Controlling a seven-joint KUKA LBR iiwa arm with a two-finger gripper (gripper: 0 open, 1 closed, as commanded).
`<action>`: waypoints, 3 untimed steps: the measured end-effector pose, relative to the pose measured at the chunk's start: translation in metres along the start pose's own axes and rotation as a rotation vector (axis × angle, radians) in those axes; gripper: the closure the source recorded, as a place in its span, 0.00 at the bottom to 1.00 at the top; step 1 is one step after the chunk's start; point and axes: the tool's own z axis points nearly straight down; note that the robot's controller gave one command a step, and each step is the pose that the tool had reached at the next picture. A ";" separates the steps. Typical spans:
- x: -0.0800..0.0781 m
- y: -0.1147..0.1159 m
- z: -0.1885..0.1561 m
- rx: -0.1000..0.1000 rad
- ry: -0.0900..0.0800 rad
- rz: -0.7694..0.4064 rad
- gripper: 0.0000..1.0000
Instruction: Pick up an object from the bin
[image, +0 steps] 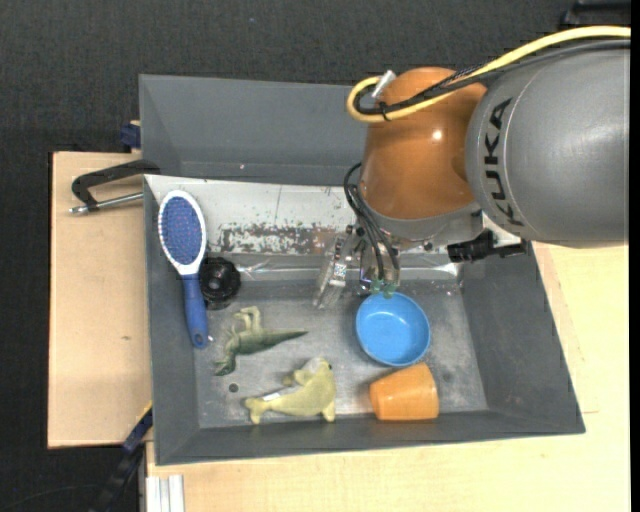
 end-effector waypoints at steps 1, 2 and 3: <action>0.002 -0.001 0.005 0.005 0.009 0.000 0.00; 0.042 -0.050 0.087 0.007 0.019 -0.315 0.00; 0.059 0.006 0.140 0.001 0.019 -0.661 0.00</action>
Offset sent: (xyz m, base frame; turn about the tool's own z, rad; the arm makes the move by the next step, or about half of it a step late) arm 0.0000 0.0000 0.0000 0.0000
